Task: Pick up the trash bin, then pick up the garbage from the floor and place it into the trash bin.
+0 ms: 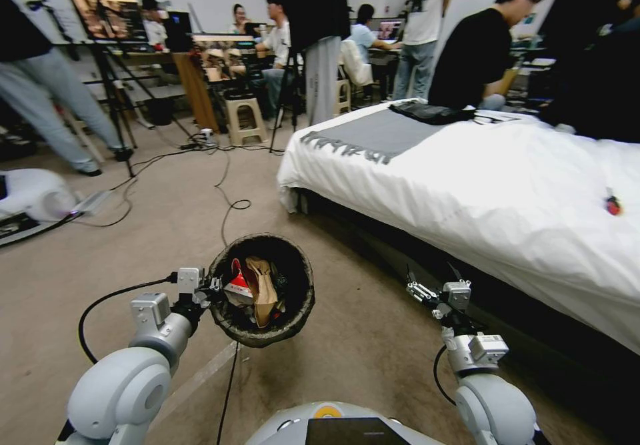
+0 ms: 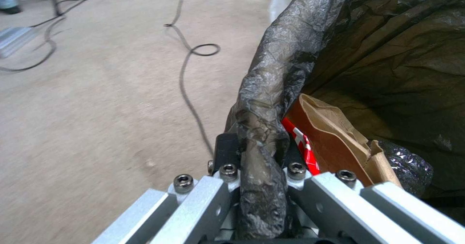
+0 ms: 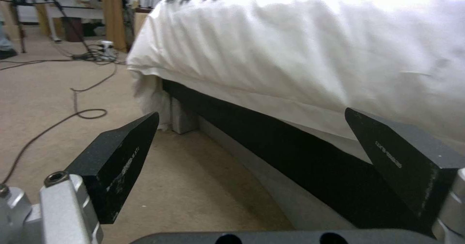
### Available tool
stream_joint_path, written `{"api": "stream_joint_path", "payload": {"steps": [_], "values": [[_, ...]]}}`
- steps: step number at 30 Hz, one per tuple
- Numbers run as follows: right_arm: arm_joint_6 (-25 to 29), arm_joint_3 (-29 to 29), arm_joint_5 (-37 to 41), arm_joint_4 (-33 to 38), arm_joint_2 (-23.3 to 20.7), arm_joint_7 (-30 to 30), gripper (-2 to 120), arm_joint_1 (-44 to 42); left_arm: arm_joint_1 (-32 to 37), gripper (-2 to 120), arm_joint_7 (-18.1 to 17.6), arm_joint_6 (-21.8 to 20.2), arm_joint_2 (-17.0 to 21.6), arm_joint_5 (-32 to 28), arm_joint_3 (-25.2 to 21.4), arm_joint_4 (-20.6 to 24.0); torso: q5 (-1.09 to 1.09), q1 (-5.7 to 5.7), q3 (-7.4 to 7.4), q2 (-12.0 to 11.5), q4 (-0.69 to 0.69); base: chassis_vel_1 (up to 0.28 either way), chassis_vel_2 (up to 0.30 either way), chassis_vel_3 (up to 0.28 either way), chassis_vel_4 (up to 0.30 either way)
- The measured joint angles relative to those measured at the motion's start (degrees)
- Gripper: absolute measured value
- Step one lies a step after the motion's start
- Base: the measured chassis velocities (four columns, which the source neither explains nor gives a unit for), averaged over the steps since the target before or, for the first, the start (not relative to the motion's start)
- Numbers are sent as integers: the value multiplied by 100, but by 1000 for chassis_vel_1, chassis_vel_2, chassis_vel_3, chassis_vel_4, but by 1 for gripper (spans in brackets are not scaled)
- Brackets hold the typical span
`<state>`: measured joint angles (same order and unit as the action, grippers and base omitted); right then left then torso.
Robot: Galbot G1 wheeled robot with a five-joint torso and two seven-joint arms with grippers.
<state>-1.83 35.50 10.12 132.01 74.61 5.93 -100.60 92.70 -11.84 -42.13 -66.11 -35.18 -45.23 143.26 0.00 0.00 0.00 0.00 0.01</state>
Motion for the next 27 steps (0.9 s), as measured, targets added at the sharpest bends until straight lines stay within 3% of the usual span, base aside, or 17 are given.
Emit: {"api": "stream_joint_path", "payload": {"steps": [27], "values": [[-131, -59, 78, -38, -5, 106, 100, 48, -64, 1, 1, 0, 38, -30, 32, -49, 0, 0, 0, 0, -1, 98, 99, 94, 91]]}}
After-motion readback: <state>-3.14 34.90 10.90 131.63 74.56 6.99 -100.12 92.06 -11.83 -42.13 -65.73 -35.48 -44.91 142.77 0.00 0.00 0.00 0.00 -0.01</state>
